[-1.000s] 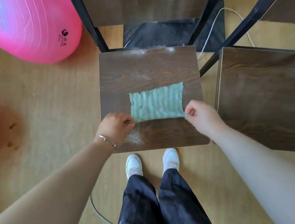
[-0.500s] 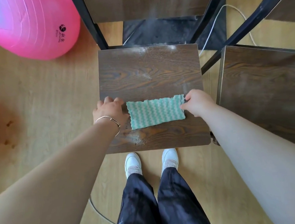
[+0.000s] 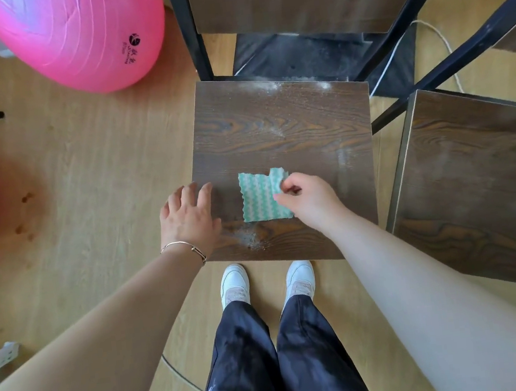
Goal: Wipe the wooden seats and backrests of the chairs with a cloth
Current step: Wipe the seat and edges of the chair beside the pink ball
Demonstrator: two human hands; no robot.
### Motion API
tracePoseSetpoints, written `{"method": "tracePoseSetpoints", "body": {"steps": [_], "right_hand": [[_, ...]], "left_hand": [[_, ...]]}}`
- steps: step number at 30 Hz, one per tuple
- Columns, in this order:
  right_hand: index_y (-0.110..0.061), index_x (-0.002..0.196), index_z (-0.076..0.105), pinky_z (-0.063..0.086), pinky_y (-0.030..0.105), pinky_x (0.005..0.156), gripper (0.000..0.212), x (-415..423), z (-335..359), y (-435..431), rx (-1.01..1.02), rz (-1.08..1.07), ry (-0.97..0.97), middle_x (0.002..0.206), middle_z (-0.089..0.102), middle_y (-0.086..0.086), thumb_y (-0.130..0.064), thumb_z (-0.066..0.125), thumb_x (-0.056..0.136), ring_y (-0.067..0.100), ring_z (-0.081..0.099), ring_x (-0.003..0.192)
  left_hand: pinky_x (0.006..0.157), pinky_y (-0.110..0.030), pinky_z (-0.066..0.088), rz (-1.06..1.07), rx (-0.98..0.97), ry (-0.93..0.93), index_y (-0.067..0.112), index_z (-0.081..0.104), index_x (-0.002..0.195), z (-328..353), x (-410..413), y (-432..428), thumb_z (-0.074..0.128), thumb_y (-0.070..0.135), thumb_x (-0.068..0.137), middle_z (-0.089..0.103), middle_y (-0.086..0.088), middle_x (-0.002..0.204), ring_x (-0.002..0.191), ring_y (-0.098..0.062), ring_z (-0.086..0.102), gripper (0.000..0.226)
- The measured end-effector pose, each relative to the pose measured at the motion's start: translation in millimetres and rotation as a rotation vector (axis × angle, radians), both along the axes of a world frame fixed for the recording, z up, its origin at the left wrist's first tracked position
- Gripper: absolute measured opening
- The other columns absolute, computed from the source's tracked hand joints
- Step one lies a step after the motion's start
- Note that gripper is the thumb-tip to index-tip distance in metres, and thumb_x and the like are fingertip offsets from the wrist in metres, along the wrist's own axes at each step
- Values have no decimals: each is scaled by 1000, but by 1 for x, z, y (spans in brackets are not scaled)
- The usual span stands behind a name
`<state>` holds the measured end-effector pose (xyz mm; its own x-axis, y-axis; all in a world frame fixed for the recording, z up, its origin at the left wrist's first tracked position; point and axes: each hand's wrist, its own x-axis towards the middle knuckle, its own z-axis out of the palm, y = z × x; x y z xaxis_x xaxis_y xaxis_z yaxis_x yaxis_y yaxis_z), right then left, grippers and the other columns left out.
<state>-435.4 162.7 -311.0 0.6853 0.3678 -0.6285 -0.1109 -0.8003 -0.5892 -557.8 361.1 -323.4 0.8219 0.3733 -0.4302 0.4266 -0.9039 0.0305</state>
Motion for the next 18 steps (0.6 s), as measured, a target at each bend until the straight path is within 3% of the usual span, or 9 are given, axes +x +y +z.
{"method": "tracePoseSetpoints", "body": {"steps": [3, 6, 10, 13, 18], "right_hand": [[-23, 121, 64, 42, 24, 85, 33, -12, -1, 13, 48, 130, -5, 112, 62, -9, -35, 66, 89, 7, 55, 93], [-20, 121, 66, 46, 26, 85, 30, -20, -13, 13, 23, 185, -167, 121, 59, -4, -26, 63, 92, 13, 59, 92], [-25, 123, 64, 50, 34, 76, 33, -30, -29, 17, 20, 331, -337, 123, 51, -5, -23, 65, 90, 19, 60, 77], [-26, 126, 60, 49, 35, 69, 40, -35, -39, 27, -76, 517, -413, 117, 49, -2, -29, 68, 87, 22, 58, 78], [-20, 105, 67, 52, 39, 62, 16, -33, -59, 48, -64, 384, -507, 99, 55, -1, -21, 62, 90, 27, 59, 77]], "left_hand": [[108, -43, 29, 38, -17, 0, 25, 29, 144, 0, -5, 4, 57, 42, 86, 33, -5, 148, 135, -30, 27, 67], [107, -43, 29, 62, -24, -9, 24, 31, 144, 0, -11, 8, 54, 43, 88, 34, -5, 148, 134, -30, 29, 64], [110, -43, 24, 57, 5, -13, 24, 32, 145, 1, -16, 15, 49, 43, 89, 35, -6, 148, 136, -29, 28, 61], [112, -44, 22, 59, 5, -14, 25, 31, 144, -4, -14, 22, 48, 43, 90, 34, -5, 149, 137, -28, 27, 60], [115, -48, 15, 88, -12, 24, 28, 27, 146, -17, -11, 40, 43, 44, 93, 30, -3, 151, 140, -27, 22, 58]]}}
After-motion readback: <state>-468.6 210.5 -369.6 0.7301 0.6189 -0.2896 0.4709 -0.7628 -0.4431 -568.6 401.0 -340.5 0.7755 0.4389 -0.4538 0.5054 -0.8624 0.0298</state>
